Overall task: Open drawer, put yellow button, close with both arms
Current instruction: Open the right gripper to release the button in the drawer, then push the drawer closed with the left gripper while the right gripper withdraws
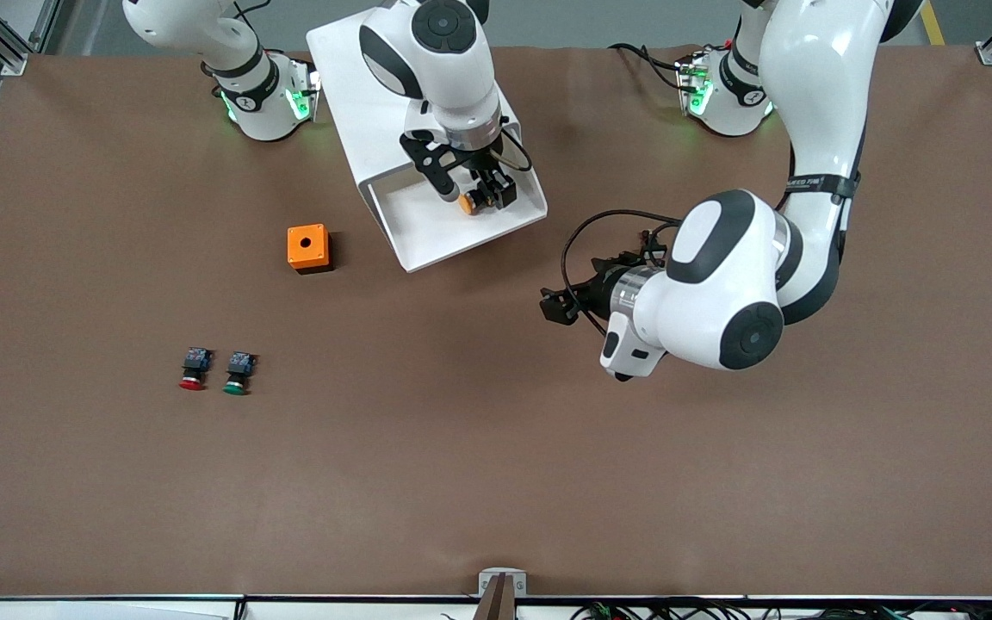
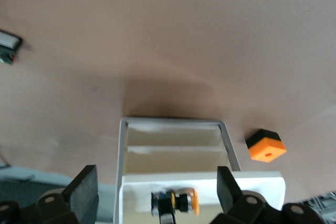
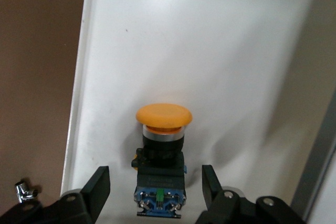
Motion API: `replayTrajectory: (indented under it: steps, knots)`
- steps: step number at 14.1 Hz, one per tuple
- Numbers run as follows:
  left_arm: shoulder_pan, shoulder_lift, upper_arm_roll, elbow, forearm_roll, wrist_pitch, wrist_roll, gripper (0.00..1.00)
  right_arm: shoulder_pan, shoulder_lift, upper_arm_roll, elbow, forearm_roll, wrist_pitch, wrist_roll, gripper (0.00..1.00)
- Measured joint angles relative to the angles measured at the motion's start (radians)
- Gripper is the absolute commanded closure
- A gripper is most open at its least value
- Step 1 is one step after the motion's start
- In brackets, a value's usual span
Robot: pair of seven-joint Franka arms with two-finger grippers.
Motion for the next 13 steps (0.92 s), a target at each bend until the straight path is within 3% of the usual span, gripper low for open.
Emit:
replayTrajectory:
  steps: [7, 13]
  knots:
    - [-0.108, -0.003, 0.0, -0.02, 0.195, 0.11, -0.009, 0.0, -0.014, 0.0, -0.014, 0.05, -0.021, -0.03, -0.066, 0.0]
    - [-0.18, -0.008, 0.0, -0.029, 0.336, 0.184, -0.097, 0.0, -0.17, -0.003, -0.025, 0.166, -0.022, -0.22, -0.378, 0.0]
